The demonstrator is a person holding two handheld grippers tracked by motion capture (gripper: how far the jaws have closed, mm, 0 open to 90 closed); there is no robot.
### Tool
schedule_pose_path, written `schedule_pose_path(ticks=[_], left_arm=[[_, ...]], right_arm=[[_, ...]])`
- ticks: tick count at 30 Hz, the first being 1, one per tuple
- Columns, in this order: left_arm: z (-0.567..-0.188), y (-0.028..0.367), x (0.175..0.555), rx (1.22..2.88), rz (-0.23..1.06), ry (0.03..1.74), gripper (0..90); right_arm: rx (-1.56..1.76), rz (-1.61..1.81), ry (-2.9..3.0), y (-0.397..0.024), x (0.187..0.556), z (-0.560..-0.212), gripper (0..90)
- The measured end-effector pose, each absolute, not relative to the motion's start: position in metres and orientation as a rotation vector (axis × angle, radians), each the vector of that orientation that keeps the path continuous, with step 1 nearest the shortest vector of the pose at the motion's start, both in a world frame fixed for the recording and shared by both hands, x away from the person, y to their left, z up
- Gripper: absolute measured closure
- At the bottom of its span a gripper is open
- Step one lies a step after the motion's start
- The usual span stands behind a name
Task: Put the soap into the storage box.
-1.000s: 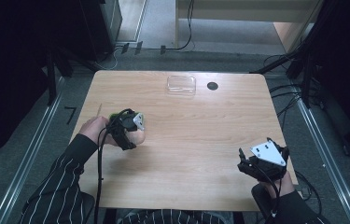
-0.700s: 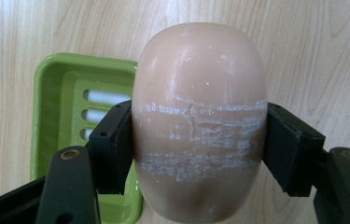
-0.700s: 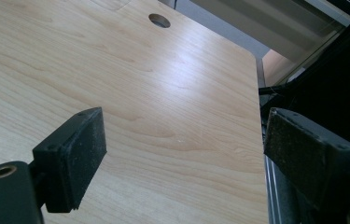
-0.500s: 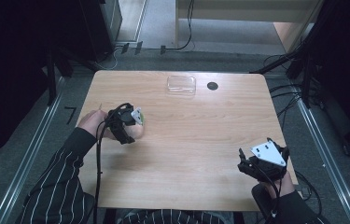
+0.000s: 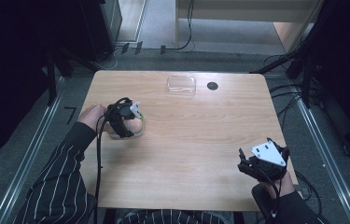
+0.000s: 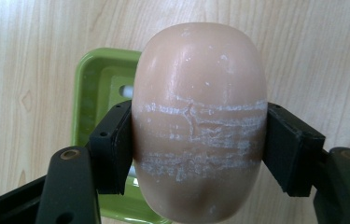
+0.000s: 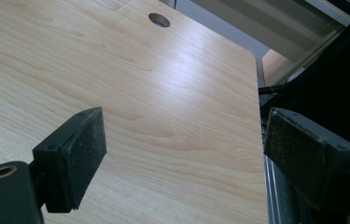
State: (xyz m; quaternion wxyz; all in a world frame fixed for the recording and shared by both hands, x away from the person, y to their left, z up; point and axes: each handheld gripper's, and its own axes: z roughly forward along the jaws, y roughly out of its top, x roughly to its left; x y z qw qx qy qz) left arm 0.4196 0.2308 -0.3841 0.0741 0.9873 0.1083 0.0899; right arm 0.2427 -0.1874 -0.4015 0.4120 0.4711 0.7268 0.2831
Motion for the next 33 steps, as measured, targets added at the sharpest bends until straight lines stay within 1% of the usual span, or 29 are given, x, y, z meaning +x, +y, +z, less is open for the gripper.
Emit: schedule_pose_path(ticks=[14, 22, 27, 33], left_arm=[[-0.383, 0.240, 0.437, 2.959, 0.280, 0.305, 33.9], [-0.392, 0.247, 0.449, 2.976, 0.286, 0.323, 33.8], [-0.397, 0.249, 0.455, 2.991, 0.289, 0.295, 33.8], [-0.405, 0.251, 0.461, 3.003, 0.293, 0.300, 33.8]], right_arm=[[1.179, 0.710, 1.831, -0.187, 0.243, -0.402, 13.8], [1.180, 0.710, 1.830, -0.187, 0.243, -0.402, 13.8], [1.181, 0.707, 1.834, -0.186, 0.244, -0.402, 13.8], [1.180, 0.707, 1.833, -0.186, 0.244, -0.402, 13.8]])
